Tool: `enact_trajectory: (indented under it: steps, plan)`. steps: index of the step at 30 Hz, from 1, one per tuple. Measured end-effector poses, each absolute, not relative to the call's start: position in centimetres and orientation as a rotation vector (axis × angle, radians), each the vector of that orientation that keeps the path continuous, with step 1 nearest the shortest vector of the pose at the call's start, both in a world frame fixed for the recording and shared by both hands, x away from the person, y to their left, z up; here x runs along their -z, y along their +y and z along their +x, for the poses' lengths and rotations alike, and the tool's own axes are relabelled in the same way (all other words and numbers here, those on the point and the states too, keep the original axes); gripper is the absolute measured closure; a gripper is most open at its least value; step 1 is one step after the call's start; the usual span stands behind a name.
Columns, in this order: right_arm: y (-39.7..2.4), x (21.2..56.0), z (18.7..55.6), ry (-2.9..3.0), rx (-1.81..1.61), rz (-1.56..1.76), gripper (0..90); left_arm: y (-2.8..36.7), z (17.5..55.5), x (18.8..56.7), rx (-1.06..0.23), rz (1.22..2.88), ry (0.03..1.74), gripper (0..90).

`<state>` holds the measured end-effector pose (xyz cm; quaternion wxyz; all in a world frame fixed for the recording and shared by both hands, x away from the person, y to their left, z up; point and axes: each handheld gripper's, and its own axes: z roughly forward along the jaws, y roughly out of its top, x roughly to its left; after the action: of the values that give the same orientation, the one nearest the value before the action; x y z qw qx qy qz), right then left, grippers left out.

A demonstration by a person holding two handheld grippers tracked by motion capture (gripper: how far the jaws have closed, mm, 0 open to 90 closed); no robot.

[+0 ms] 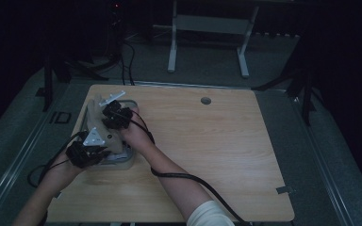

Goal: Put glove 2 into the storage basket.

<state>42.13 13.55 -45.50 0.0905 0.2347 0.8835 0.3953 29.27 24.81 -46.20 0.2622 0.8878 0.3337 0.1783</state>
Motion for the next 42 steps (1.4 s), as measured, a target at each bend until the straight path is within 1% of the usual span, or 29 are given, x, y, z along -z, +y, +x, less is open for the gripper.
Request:
enact_trajectory:
  steps: [4, 7, 12, 14, 16, 19, 21, 23, 24, 26, 27, 28, 29, 30, 31, 33, 36, 38, 39, 42]
  plan:
    - [13.3, 47.0, 42.6, 2.637, -1.127, 0.726, 79.0, 24.8, 29.6, 46.7, -0.469, 2.404, 0.904, 80.8]
    - [12.7, 47.4, 43.1, 2.64, -1.12, 0.771, 78.9, 24.7, 29.9, 46.8, -0.455, 2.401, 0.905, 80.7]
    - [12.0, 48.5, 43.7, 2.651, -1.08, 0.81, 78.3, 24.2, 30.4, 47.4, -0.469, 2.421, 0.9, 80.2]
    - [11.8, 48.7, 43.9, 2.659, -1.079, 0.83, 78.1, 24.3, 30.8, 47.9, -0.434, 2.424, 0.913, 79.7]
    - [11.8, 48.7, 43.9, 2.667, -1.064, 0.816, 75.7, 24.4, 31.0, 48.2, -0.408, 2.42, 0.919, 79.3]
    - [11.6, 48.4, 43.8, 2.669, -1.055, 0.791, 65.7, 24.7, 30.9, 48.2, -0.391, 2.39, 0.928, 76.3]
    - [11.2, 48.1, 44.0, 2.682, -1.057, 0.81, 56.1, 24.9, 30.8, 48.0, -0.385, 2.375, 0.948, 70.6]
    - [10.5, 47.7, 44.1, 2.675, -1.07, 0.801, 50.5, 25.1, 30.9, 47.6, -0.362, 2.352, 0.983, 64.1]
    - [10.2, 47.4, 44.1, 2.661, -1.074, 0.78, 48.1, 25.2, 31.0, 47.4, -0.357, 2.341, 1.003, 59.1]
    - [9.4, 46.9, 43.9, 2.653, -1.086, 0.767, 41.7, 25.4, 31.1, 46.9, -0.317, 2.287, 1.034, 44.3]
    - [9.0, 46.5, 43.8, 2.637, -1.101, 0.762, 38.4, 25.4, 31.1, 46.7, -0.334, 2.276, 1.044, 35.7]
    - [8.7, 46.3, 43.8, 2.633, -1.107, 0.765, 37.6, 25.4, 31.1, 46.6, -0.337, 2.275, 1.033, 31.0]
    - [8.2, 46.0, 43.8, 2.639, -1.124, 0.775, 36.0, 25.2, 31.0, 46.4, -0.339, 2.263, 1.032, 21.4]
    - [7.7, 45.8, 43.7, 2.634, -1.15, 0.79, 32.6, 25.2, 31.1, 46.2, -0.341, 2.257, 1.037, 15.9]
    - [7.5, 45.7, 43.7, 2.63, -1.159, 0.792, 29.7, 25.1, 31.1, 46.0, -0.361, 2.243, 1.037, 15.0]
    - [6.9, 45.5, 43.5, 2.665, -1.172, 0.774, 20.8, 24.9, 30.9, 45.6, -0.39, 2.199, 1.038, 14.7]
    - [5.8, 45.4, 43.1, 2.649, -1.19, 0.732, 15.8, 24.2, 30.5, 45.2, -0.429, 2.147, 1.003, 14.6]
    - [5.1, 45.5, 42.9, 2.633, -1.173, 0.713, 15.8, 23.5, 30.3, 45.1, -0.437, 2.127, 0.981, 14.7]
    - [4.6, 45.5, 42.8, 2.639, -1.159, 0.689, 14.2, 23.3, 30.2, 45.1, -0.439, 2.12, 0.971, 14.7]
    - [3.7, 45.7, 42.5, 2.632, -1.143, 0.668, 14.5, 22.3, 29.9, 45.0, -0.41, 2.105, 0.941, 14.7]
